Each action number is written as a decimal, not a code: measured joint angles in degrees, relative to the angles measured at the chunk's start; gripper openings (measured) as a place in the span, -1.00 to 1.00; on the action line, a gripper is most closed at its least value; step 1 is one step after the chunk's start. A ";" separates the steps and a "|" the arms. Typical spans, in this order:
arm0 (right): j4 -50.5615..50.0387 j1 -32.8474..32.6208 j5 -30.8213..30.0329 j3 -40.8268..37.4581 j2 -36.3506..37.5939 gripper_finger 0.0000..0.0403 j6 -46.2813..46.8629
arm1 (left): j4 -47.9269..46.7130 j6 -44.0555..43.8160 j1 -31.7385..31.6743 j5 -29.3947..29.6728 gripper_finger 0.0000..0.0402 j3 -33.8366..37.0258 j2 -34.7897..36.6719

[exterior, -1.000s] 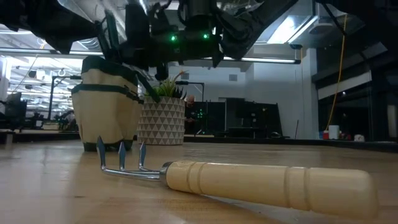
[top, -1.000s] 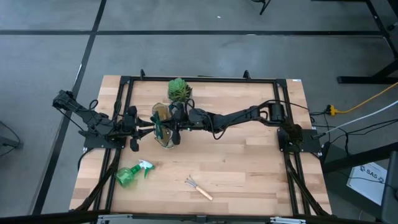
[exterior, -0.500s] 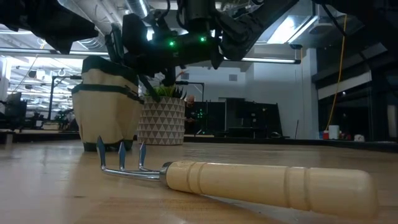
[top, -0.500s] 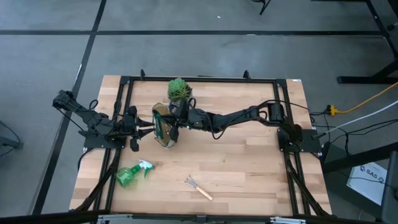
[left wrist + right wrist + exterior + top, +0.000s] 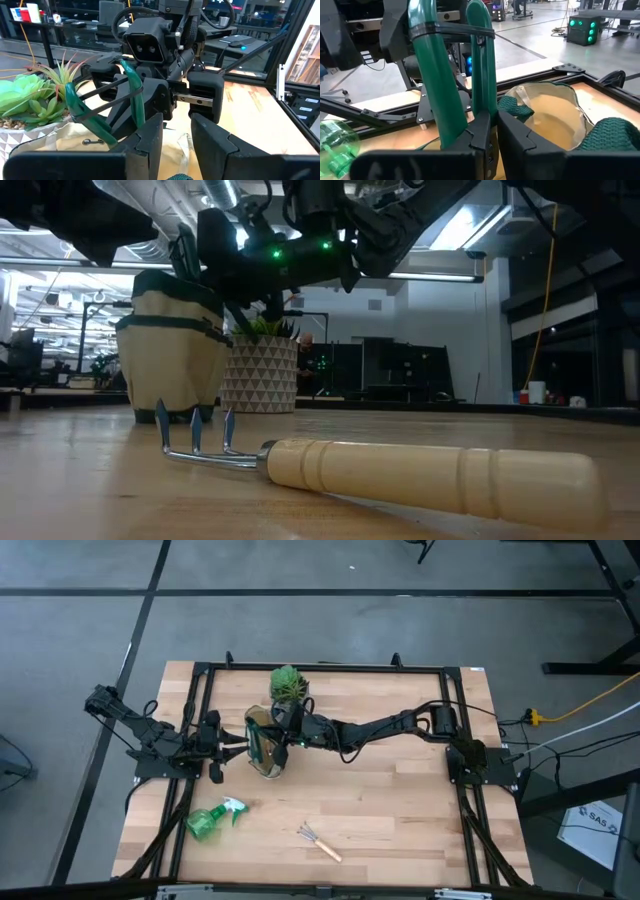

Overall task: Pick & Place Garden tools in Gardening bag
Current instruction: Put the shear scissors into the gardening bag, then put the hand rake into the gardening bag

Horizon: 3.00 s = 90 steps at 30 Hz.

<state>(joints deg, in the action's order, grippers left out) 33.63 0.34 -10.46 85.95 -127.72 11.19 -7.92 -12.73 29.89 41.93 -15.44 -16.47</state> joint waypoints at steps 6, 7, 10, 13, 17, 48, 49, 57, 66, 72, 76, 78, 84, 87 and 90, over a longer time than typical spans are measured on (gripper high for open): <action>0.02 0.02 1.32 0.00 0.00 -0.75 -1.14 | 0.00 0.00 0.00 0.00 -0.51 0.00 -0.02; 0.07 0.02 1.58 0.00 0.00 -0.73 -1.14 | 0.00 0.00 0.01 0.00 -0.51 0.00 -0.02; 0.07 0.02 1.65 0.00 0.00 -0.66 -1.14 | 0.00 0.00 0.00 0.00 -0.51 0.00 -0.02; 0.18 0.04 1.65 0.00 0.00 -0.57 -1.14 | 0.00 0.00 0.01 0.00 -0.51 0.00 -0.02; 0.17 0.04 1.66 0.00 0.29 -0.48 -1.12 | 0.00 0.00 0.00 0.00 -0.51 0.00 0.00; -48.63 -10.55 24.11 0.02 18.38 -0.42 -10.39 | 0.01 0.00 0.01 -0.01 -0.51 0.00 -0.01; -49.95 -11.05 24.13 0.02 18.69 -0.42 -10.95 | 0.01 0.00 0.01 -0.01 -0.51 0.00 0.00; -60.94 -14.38 26.47 0.00 19.50 -0.42 -16.95 | -0.04 0.00 0.01 0.00 -0.51 0.00 -0.02; -66.70 -15.70 27.65 0.02 19.50 -0.42 -16.23 | 0.00 0.00 0.01 0.00 -0.51 0.00 0.00; -66.42 -15.82 27.63 -5.64 20.92 -0.42 -11.52 | 0.01 0.00 0.02 0.00 -0.51 0.00 0.00; -56.55 -16.40 25.64 -16.02 24.71 -0.42 -5.32 | 0.00 0.00 0.00 0.00 -0.51 0.00 0.00; -49.66 -16.99 25.03 -21.66 27.03 -0.42 -2.73 | 0.04 0.00 0.01 0.00 -0.51 0.00 0.00; -33.30 -18.75 19.93 -34.68 34.16 -0.42 2.28 | -0.04 0.00 0.00 -0.04 -0.51 0.00 -0.02; -28.25 -19.27 15.64 -38.44 36.41 -0.42 3.56 | -0.02 0.00 0.02 -0.04 -0.51 0.00 -0.02; -25.20 -19.47 13.35 -40.58 36.94 -0.42 5.53 | 0.04 0.00 0.02 0.00 -0.51 0.00 -0.01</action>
<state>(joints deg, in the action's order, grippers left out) 8.43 -19.14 2.89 45.37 -90.78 16.71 -7.88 -12.73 29.91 41.93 -15.44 -16.48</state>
